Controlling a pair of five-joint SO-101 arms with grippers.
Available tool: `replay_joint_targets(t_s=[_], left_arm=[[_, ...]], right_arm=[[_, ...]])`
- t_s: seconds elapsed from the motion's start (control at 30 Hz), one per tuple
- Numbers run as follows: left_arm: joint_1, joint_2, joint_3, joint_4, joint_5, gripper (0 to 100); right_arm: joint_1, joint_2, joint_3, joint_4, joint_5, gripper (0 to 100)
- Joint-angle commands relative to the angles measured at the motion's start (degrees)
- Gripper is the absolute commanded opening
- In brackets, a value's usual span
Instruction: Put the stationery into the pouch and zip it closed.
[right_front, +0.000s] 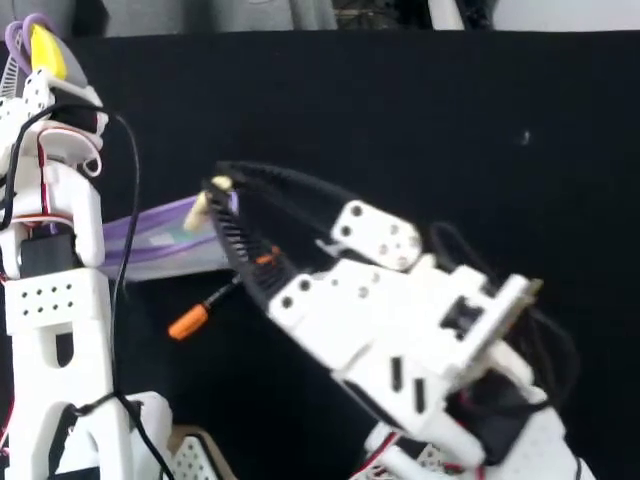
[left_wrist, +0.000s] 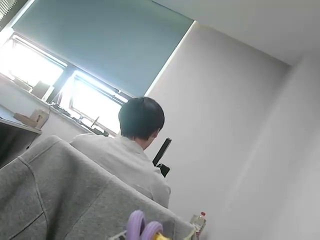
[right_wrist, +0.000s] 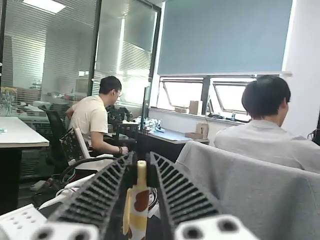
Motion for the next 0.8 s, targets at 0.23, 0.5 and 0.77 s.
replay_joint_targets(t_s=[0.23,0.5,0.77], left_arm=[[-0.4,-0.09,-2.86,-1.49,-0.09,3],[-0.4,-0.09,-2.86,-1.41,-0.09,3],[-0.22,0.0,-2.86,-1.23,-0.09,3]], right_arm=[[-1.41,-0.31,20.62,-18.02,0.18,1.1],[-1.23,-0.31,43.38,-32.79,0.18,1.1],[1.67,0.75,44.26,-33.58,0.09,1.1]])
